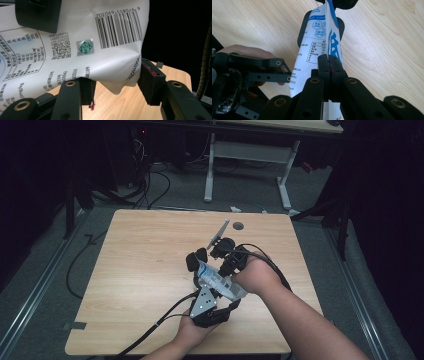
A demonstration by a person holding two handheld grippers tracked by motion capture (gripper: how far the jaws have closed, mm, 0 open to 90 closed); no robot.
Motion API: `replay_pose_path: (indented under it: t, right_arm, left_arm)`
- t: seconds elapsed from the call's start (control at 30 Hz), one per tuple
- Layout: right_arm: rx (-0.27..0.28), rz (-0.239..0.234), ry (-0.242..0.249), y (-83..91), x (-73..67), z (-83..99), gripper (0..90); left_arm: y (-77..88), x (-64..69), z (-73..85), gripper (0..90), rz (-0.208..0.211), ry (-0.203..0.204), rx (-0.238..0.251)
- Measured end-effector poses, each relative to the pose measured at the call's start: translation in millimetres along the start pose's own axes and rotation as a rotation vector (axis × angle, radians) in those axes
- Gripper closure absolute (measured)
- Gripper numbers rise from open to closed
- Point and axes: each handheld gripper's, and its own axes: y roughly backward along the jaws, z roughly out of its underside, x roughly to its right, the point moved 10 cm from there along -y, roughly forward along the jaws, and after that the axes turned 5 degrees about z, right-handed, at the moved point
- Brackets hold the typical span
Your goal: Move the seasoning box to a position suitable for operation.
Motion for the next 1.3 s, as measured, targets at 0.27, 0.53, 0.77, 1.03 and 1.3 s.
replay_pose_path:
  t: [0.27,0.53,0.77,1.03,1.3]
  right_arm:
    - [0.0,-0.002,-0.001,-1.2,-0.6,2.4,89.8]
    - [-0.005,-0.004,-0.004,-3.4,-0.8,2.7,89.8]
    - [-0.005,-0.004,0.001,-6.1,-2.4,0.4,89.8]
    - [-0.011,0.004,0.011,-7.2,-1.7,-1.6,89.8]
    - [-0.007,0.005,0.009,-6.5,-1.5,-1.5,89.8]
  left_arm:
    - [0.2,1.7,3.4,52.5,0.003,-0.003,-0.004]
    - [0.3,1.1,4.5,52.5,0.0,-0.003,-0.009]
    - [-0.1,0.7,1.1,52.6,0.0,0.005,-0.003]
    - [-0.5,-0.4,-1.8,52.6,-0.003,0.018,0.004]
    - [-0.9,0.3,-2.3,52.6,-0.001,0.016,0.007]
